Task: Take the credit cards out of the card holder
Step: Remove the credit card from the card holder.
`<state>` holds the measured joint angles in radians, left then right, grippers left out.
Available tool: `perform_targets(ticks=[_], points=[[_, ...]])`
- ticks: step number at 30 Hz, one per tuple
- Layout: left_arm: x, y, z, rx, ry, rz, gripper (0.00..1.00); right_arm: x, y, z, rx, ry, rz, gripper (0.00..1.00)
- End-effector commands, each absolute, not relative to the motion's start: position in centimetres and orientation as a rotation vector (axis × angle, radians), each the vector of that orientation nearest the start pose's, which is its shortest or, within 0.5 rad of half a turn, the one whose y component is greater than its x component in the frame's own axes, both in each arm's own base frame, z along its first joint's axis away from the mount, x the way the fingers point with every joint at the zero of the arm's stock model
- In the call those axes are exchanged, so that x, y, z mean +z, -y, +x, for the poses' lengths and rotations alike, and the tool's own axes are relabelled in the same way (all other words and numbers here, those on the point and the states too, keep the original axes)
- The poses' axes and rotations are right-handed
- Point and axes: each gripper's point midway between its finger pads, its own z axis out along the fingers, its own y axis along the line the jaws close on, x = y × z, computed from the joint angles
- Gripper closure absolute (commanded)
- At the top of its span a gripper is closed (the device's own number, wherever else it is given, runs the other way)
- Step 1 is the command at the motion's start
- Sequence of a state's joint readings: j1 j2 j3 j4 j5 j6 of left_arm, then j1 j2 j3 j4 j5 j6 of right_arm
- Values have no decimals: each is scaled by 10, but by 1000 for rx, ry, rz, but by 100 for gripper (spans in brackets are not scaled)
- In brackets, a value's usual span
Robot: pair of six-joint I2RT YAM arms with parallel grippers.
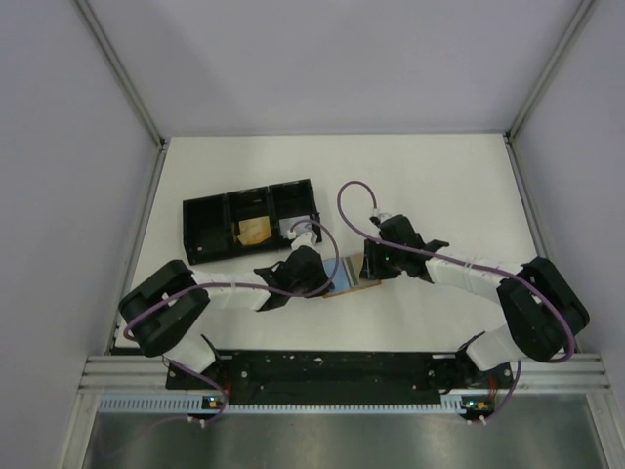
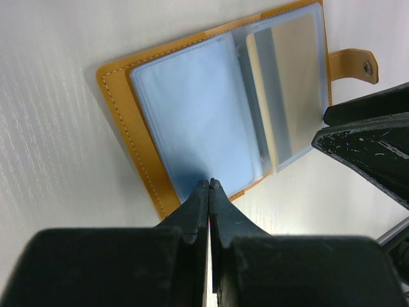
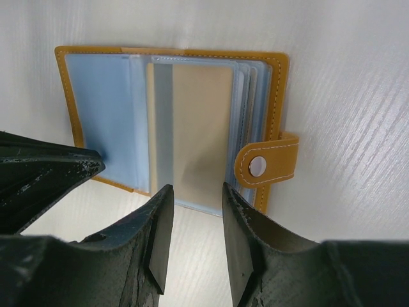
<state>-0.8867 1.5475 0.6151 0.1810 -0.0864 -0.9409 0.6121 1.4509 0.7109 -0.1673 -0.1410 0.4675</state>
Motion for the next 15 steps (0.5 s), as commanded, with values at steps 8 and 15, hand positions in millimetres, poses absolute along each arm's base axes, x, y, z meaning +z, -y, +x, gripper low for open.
perform_targets(ticks=[8,15], points=[[22,297,220,-782,-2468,-129,100,35,-239,242,717,-2575,-275,64],[22,296,219,-786,-2465,-134,100,45,-239,245,719,-2547,-257,63]])
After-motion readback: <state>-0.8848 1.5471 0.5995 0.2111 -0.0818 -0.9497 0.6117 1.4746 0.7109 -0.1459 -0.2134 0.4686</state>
